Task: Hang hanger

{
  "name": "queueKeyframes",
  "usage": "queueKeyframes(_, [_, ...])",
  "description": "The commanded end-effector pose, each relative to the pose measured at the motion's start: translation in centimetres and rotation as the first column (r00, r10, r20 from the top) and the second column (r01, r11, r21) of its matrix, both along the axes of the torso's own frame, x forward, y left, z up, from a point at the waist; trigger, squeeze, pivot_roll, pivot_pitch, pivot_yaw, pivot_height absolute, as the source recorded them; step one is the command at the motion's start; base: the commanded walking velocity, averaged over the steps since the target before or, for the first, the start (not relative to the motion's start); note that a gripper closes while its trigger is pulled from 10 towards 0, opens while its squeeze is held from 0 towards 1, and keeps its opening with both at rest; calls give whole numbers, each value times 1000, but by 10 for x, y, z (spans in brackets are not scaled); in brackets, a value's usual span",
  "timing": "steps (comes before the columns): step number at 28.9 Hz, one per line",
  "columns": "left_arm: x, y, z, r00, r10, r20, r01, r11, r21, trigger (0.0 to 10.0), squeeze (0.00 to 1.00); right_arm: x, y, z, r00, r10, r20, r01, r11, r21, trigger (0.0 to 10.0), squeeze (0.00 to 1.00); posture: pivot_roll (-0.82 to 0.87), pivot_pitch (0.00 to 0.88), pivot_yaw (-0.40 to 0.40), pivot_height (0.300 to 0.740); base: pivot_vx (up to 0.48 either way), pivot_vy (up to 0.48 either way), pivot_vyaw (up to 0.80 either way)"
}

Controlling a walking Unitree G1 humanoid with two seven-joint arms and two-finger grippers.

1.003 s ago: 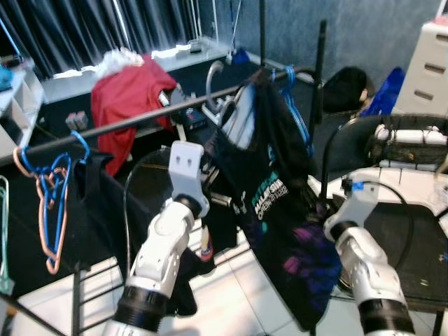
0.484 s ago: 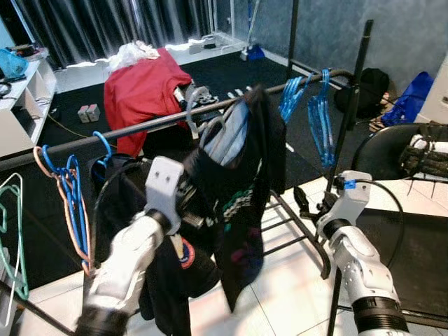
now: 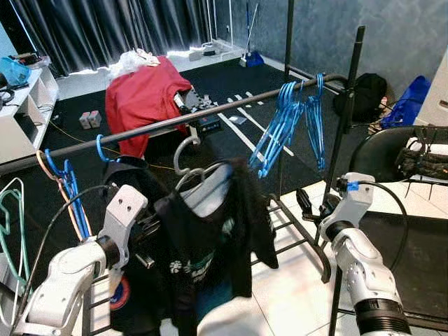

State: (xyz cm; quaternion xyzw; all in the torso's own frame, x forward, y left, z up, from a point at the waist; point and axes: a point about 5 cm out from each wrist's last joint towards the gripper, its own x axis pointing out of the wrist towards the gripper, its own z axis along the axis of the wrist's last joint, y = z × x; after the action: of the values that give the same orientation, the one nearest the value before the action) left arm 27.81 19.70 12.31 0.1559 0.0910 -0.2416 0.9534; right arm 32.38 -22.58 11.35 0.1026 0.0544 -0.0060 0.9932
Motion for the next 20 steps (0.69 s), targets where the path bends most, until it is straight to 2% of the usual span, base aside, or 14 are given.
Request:
queueKeyframes(1, [3,2,-1,999,36,10,-37,998,50,10000,0,0,4,-1,1000,12,-7,-12,1000,17,10000,0,-120,8,99,740,0,0,0])
queueKeyframes(4, [5,2,-2,999,36,5,-37,994,100,10000,0,0,4,-1,1000,12,-8,-12,1000,15,10000,0,-127,5,98,740,0,0,0])
queueKeyframes(6, [10,10,0,998,67,1,-66,978,196,10000,0,0,4,-2,1000,13,-10,-12,1000,13,10000,0,-126,6,98,740,0,0,0])
queueKeyframes(7, [10,10,0,998,67,1,-66,978,196,10000,0,0,4,-2,1000,13,-10,-12,1000,13,10000,0,-126,6,98,740,0,0,0])
queueKeyframes(8, [15,13,4,994,108,20,-110,973,204,10000,0,0,4,-2,1000,13,-10,-13,1000,12,10000,0,-123,0,98,740,0,0,0])
queueKeyframes(9, [21,11,12,986,156,54,-163,975,150,10000,0,0,3,-2,1000,13,-11,-13,1000,12,10000,0,-122,0,98,740,0,0,0])
queueKeyframes(11, [21,11,12,986,156,54,-163,975,150,10000,0,0,3,-2,1000,13,-11,-13,1000,12,10000,0,-122,0,98,740,0,0,0])
queueKeyframes(12, [25,8,18,978,194,74,-200,975,92,10000,0,1,3,-2,1000,13,-11,-13,1000,11,10000,0,-122,0,98,740,0,0,0])
queueKeyframes(13, [25,8,18,978,194,74,-200,975,92,10000,0,1,3,-2,1000,13,-11,-13,1000,11,10000,0,-122,0,98,740,0,0,0])
queueKeyframes(14, [31,0,27,962,251,108,-250,968,-21,10000,0,1,3,-2,1000,13,-12,-13,1000,10,10000,0,-122,0,98,740,0,0,0])
queueKeyframes(16, [31,0,27,962,251,108,-250,968,-21,10000,0,1,3,-2,1000,13,-12,-13,1000,10,10000,0,-122,0,98,740,0,0,0])
queueKeyframes(17, [37,-10,36,938,324,123,-308,942,-134,10000,0,1,4,-3,1000,13,-12,-13,1000,10,10000,0,-131,0,99,740,0,0,0])
queueKeyframes(18, [37,-10,36,938,324,123,-308,942,-134,10000,0,1,4,-3,1000,13,-12,-13,1000,10,10000,0,-131,0,99,740,0,0,0])
queueKeyframes(20, [46,-34,43,910,407,83,-366,880,-301,10000,0,0,5,-3,1000,14,-13,-13,1000,9,10000,0,-134,0,103,740,0,0,0])
